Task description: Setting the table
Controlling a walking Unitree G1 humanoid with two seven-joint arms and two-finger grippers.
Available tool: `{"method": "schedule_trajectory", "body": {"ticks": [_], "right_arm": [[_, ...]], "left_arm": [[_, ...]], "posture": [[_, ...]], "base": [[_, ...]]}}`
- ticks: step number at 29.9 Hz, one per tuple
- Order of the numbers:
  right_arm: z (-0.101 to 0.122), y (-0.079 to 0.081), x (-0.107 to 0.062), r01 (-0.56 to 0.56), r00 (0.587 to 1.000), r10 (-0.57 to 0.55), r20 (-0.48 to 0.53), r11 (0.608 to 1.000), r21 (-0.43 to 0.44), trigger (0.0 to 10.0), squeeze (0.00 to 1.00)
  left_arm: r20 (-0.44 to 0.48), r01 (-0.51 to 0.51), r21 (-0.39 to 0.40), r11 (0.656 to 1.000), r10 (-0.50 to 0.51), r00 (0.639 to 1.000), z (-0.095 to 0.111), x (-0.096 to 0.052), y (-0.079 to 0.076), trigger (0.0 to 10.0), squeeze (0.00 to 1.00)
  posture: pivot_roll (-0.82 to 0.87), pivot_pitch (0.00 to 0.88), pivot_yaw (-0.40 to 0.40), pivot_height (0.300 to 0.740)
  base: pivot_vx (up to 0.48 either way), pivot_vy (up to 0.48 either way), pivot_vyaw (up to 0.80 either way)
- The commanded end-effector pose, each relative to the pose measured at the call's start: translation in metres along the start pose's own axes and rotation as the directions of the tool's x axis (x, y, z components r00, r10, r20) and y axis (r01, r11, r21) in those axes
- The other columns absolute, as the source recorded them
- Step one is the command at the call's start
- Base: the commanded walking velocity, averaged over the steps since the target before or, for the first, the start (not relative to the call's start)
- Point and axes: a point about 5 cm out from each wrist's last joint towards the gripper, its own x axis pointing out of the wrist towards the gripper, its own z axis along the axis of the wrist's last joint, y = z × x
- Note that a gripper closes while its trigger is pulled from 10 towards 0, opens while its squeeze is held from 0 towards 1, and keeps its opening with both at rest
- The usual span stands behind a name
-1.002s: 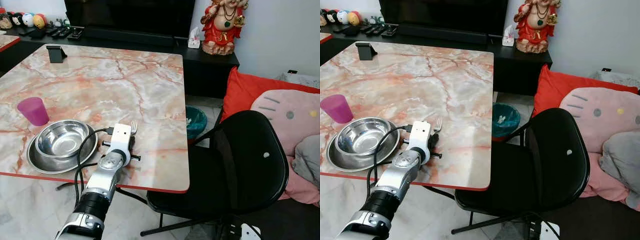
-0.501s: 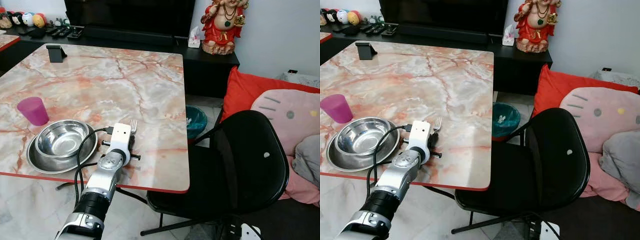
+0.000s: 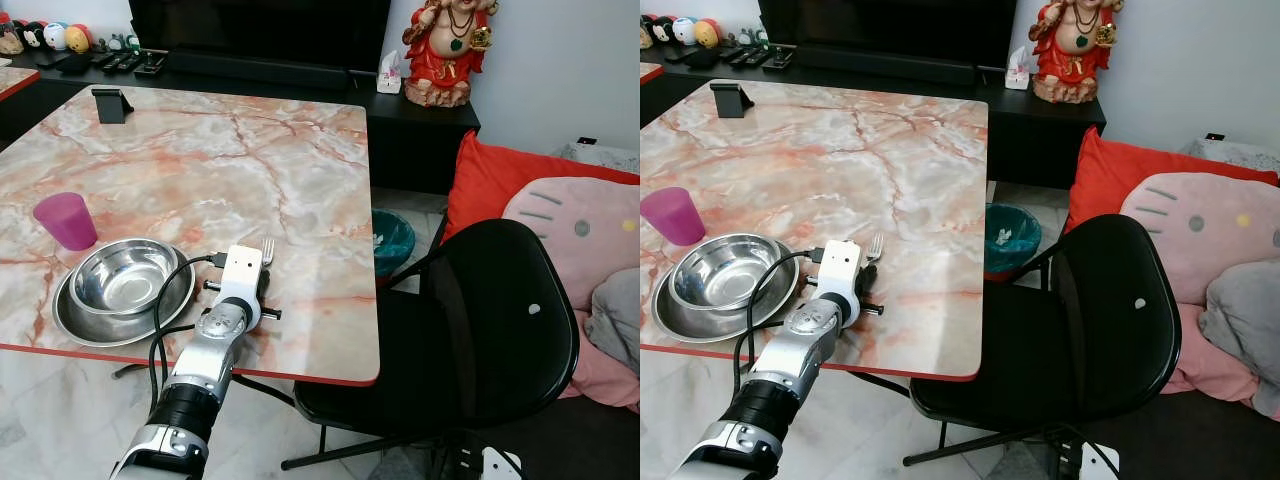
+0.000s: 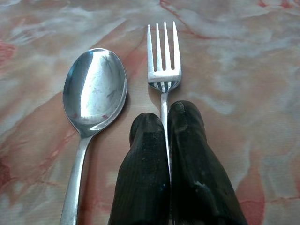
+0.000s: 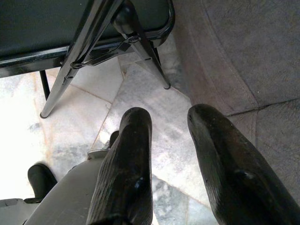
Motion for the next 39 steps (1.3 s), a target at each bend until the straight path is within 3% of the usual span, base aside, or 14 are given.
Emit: {"method": "schedule_trajectory", "body": {"ticks": [1,11,12,24,39], "right_arm": [[0.001,-0.003,0.0,0.01,1.0,-0.011,0.004,1.0,0.007,10.0,0.0],[0.001,-0.003,0.0,0.01,1.0,-0.01,0.005,1.0,0.007,10.0,0.0],[0.001,-0.003,0.0,0.01,1.0,-0.01,0.005,1.0,0.007,10.0,0.0],[0.001,-0.003,0.0,0.009,1.0,-0.009,0.005,1.0,0.005,10.0,0.0],[0.002,-0.003,0.0,0.008,1.0,-0.008,0.005,1.0,0.003,10.0,0.0]], "left_arm": [[-0.004,0.004,0.01,1.0,-0.004,1.0,0.001,0.002,-0.002,10.0,0.58],[-0.005,0.004,0.015,1.0,-0.004,1.0,0.001,0.002,-0.002,10.0,0.51],[-0.004,0.005,0.016,1.0,-0.005,1.0,0.001,0.002,-0.002,10.0,0.0],[0.015,0.018,0.017,1.0,-0.018,1.0,0.008,0.002,-0.004,10.0,0.0],[0.06,0.033,0.083,0.996,-0.038,0.997,0.019,0.001,-0.008,10.0,0.0]], "posture": [[0.09,0.0,-0.077,0.74],[0.1,0.0,-0.079,0.74],[0.1,0.0,-0.079,0.74],[0.1,0.0,-0.081,0.74],[0.1,0.0,-0.08,0.74]], "base": [[0.0,0.0,0.0],[0.0,0.0,0.0],[0.0,0.0,0.0],[0.0,0.0,0.0],[0.0,0.0,0.0]]}}
